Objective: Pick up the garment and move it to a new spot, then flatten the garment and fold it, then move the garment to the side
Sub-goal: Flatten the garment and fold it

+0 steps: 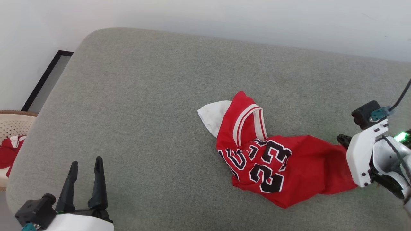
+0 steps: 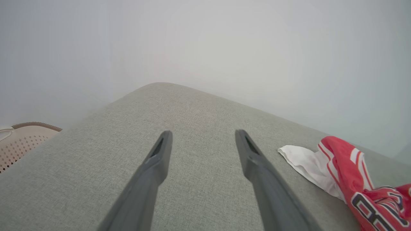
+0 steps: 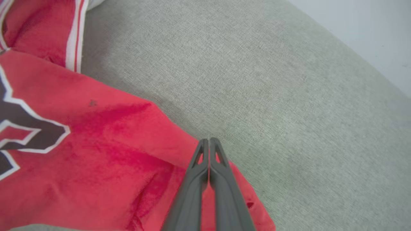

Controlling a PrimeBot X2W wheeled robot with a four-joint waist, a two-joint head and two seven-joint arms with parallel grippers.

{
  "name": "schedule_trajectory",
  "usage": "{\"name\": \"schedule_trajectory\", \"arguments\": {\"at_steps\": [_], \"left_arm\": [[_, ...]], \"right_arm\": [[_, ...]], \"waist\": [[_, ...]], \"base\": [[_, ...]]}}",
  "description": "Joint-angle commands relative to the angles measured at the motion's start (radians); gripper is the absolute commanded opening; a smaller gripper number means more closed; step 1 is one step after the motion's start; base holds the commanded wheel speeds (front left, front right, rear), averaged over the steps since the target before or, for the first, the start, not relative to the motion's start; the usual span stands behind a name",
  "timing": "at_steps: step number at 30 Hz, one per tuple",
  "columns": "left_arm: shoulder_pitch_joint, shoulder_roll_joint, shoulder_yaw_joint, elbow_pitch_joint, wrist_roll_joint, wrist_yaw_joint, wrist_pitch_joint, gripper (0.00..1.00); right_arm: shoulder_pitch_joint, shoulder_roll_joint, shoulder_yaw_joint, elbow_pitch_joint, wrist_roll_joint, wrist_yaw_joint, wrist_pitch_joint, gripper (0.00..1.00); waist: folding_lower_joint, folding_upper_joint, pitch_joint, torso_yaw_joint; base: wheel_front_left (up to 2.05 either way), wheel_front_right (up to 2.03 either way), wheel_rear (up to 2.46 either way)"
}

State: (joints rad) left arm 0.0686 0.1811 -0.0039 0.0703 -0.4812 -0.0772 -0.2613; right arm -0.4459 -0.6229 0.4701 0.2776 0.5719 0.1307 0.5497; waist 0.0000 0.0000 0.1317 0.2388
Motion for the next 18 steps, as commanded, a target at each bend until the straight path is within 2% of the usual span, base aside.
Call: {"name": "schedule_trajectory", "arguments": {"at_steps": [1, 2, 3, 4, 5, 13, 18], "left_arm": [[0.001, -0.007, 0.007, 0.006, 0.012, -0.01, -0.005, 1.0], [-0.002, -0.011, 0.011, 0.009, 0.016, -0.014, -0.005, 1.0], [-0.005, -0.015, 0.016, 0.012, 0.021, -0.018, -0.005, 1.0], [-0.008, -0.018, 0.018, 0.014, 0.025, -0.022, -0.005, 1.0], [-0.01, -0.022, 0.02, 0.018, 0.028, -0.026, -0.005, 1.0], [-0.031, -0.041, 0.013, 0.04, 0.039, -0.045, -0.005, 1.0], [-0.051, -0.049, 0.004, 0.053, 0.04, -0.048, -0.005, 1.0]], "right_arm": [[-0.003, 0.0, 0.001, -0.002, 0.011, 0.0, -0.006, 0.0], [-0.002, -0.007, -0.001, -0.003, 0.016, 0.0, -0.009, 0.0], [0.001, -0.008, -0.005, -0.001, 0.023, 0.0, -0.01, 0.2], [0.006, -0.008, -0.007, 0.003, 0.029, 0.0, -0.005, 0.67], [0.009, -0.006, -0.006, 0.006, 0.035, 0.0, 0.003, 1.0], [-0.019, -0.005, 0.068, 0.033, 0.07, 0.0, 0.102, 1.0], [-0.056, 0.024, 0.14, 0.124, 0.073, 0.0, 0.116, 1.0]], "waist": [[0.0, 0.0, 0.001, -0.004], [0.0, 0.0, 0.002, -0.006], [0.0, 0.0, 0.004, -0.008], [0.0, 0.0, 0.005, -0.009], [0.0, 0.0, 0.006, -0.01], [0.0, 0.0, 0.033, 0.008], [0.0, 0.0, 0.053, 0.024]], "base": [[0.0, 0.0, 0.0], [0.0, 0.0, 0.0], [0.0, 0.0, 0.0], [0.0, 0.0, 0.0], [0.0, 0.0, 0.0], [0.0, 0.0, 0.0], [0.0, 0.0, 0.0]]}}
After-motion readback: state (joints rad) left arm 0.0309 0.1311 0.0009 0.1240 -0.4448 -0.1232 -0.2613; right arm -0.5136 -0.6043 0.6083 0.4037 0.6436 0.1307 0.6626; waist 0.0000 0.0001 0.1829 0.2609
